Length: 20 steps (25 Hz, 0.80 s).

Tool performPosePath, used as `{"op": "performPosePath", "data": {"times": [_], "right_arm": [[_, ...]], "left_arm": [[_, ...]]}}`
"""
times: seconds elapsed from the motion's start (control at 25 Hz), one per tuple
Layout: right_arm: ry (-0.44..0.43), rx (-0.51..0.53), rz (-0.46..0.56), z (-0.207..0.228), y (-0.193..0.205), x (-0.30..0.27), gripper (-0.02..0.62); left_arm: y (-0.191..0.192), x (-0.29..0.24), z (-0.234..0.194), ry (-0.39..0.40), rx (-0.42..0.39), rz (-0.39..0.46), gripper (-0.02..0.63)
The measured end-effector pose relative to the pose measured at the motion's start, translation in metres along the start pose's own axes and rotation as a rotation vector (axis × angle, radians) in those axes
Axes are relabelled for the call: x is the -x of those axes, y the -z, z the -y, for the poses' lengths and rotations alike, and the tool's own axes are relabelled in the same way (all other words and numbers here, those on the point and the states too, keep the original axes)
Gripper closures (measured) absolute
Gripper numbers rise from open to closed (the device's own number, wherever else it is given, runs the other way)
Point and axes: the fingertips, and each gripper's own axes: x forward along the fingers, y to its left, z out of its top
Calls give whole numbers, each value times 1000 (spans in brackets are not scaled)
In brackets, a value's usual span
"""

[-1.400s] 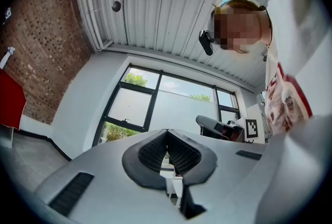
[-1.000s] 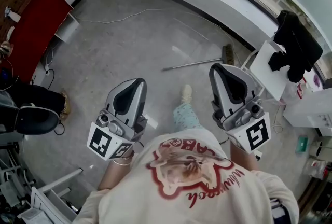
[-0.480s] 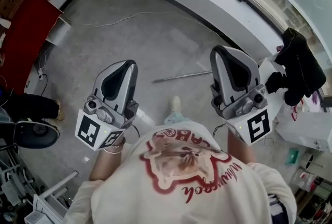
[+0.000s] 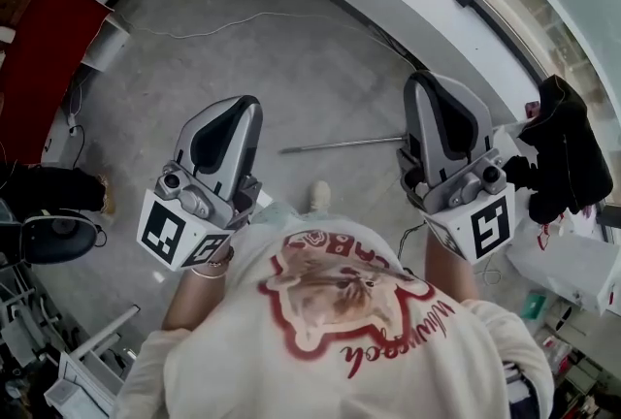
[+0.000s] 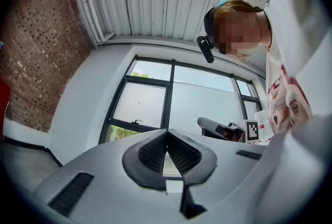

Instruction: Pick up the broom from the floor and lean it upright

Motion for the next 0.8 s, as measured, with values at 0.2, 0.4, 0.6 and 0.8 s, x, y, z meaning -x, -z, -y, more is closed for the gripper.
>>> {"op": "performPosePath", "data": {"times": [0.2,0.4,0.6,0.8], "right_arm": [[-19,-10,1,12,12,-8,571],[-2,-27,-14,31,31,-27,571],[18,-7,-30,46,48,-60,571],[35,-4,-71,64,87,-94,571]], "left_arm": [[6,-11,-13,-16,-5,-19,589],[16,-24,-35,-18,5,-32,589],[21,-46,-75,7,22,-35,589],[29,-75,-123,42,46,-48,589]]}}
